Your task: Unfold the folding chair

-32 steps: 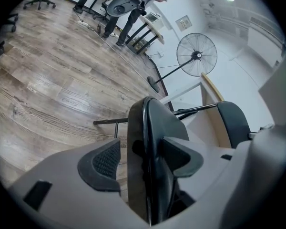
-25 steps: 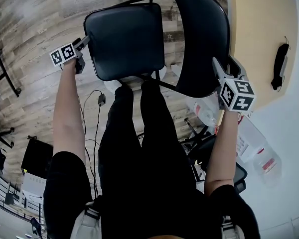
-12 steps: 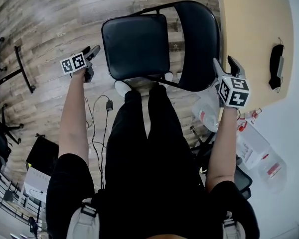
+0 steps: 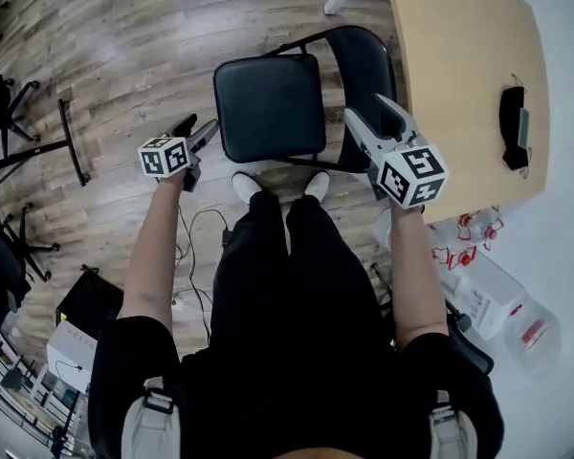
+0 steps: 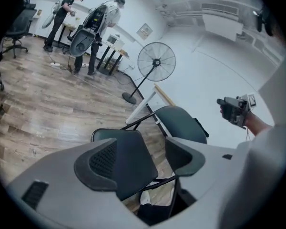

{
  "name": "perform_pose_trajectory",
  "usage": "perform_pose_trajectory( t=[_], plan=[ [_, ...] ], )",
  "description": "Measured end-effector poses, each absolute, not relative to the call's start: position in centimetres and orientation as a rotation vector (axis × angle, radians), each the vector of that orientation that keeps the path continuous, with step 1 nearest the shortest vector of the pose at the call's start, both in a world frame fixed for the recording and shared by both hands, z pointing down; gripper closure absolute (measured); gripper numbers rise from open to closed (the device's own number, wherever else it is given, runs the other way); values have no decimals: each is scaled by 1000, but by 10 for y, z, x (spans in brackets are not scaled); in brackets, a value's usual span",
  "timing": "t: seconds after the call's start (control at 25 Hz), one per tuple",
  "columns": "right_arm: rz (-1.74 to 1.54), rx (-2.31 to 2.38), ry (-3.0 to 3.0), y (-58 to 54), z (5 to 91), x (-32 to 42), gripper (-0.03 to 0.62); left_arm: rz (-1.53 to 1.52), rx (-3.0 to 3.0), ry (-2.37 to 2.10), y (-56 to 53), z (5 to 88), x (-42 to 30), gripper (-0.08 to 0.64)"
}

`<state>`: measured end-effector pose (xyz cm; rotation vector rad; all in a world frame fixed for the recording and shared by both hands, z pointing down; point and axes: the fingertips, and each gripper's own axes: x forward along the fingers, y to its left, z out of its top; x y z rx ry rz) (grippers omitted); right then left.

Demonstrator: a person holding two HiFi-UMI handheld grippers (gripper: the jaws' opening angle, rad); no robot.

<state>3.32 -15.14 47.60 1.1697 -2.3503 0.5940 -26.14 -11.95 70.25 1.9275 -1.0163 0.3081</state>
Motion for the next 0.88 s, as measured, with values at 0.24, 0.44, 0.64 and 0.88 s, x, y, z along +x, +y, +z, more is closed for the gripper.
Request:
perform_pose_trajectory(
  t=[0.24, 0.44, 0.64, 0.88],
  plan=[
    [549, 1045, -2603, -118, 409, 5, 367, 235, 2137, -1067, -80, 566, -224, 255],
    [385, 948, -2725, -81, 357, 3, 367, 183, 2333, -1120, -49, 452, -180, 256],
    [341, 849, -2861, -42, 308, 9, 367, 155, 2476, -1166, -13, 366, -140, 256],
    [282, 786, -2923, -4, 273, 18, 368, 84, 2582, -1192, 18, 306, -106, 258]
  ],
)
